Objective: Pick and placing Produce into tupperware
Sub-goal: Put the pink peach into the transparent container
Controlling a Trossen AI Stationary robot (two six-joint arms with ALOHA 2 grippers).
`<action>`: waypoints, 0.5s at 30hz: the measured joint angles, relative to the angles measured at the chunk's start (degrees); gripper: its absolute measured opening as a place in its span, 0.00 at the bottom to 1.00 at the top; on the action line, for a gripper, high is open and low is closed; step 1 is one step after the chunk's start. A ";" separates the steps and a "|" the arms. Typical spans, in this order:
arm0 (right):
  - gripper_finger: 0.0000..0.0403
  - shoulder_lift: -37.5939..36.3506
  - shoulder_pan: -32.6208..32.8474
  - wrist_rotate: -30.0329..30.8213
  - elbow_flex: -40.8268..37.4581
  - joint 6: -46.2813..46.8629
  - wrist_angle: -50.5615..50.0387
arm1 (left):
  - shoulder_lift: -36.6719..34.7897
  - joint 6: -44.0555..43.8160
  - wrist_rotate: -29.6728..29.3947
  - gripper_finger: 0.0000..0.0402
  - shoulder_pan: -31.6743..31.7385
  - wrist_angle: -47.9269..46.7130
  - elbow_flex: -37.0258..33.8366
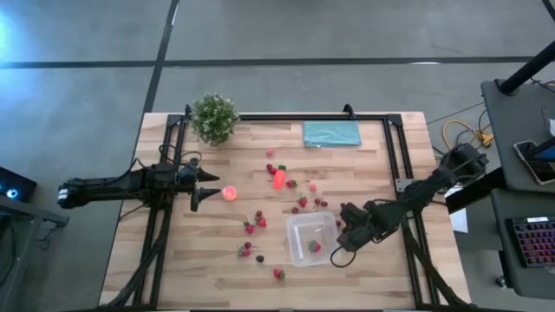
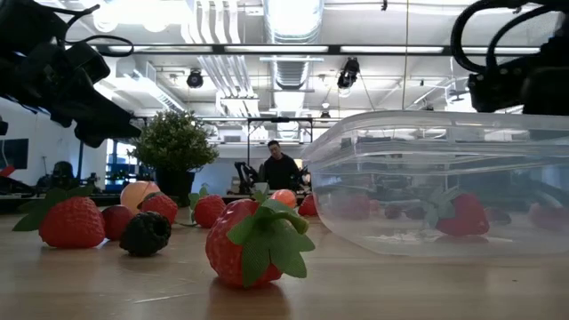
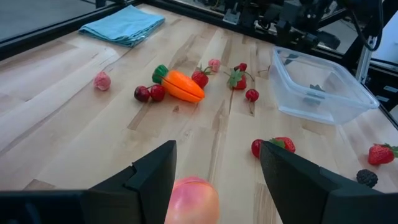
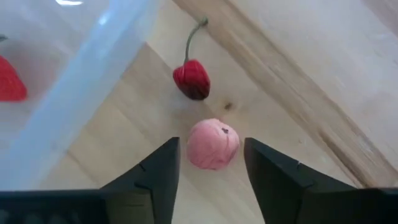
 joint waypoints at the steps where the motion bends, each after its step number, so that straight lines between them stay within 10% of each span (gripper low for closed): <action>1: 0.45 -0.53 -0.47 -0.13 0.00 0.01 0.02 | 0.02 0.00 0.02 0.54 0.00 -0.02 0.00; 15: 0.65 0.15 -5.38 -9.34 -2.39 5.01 2.82 | -0.02 0.00 -0.01 0.54 0.00 0.00 0.00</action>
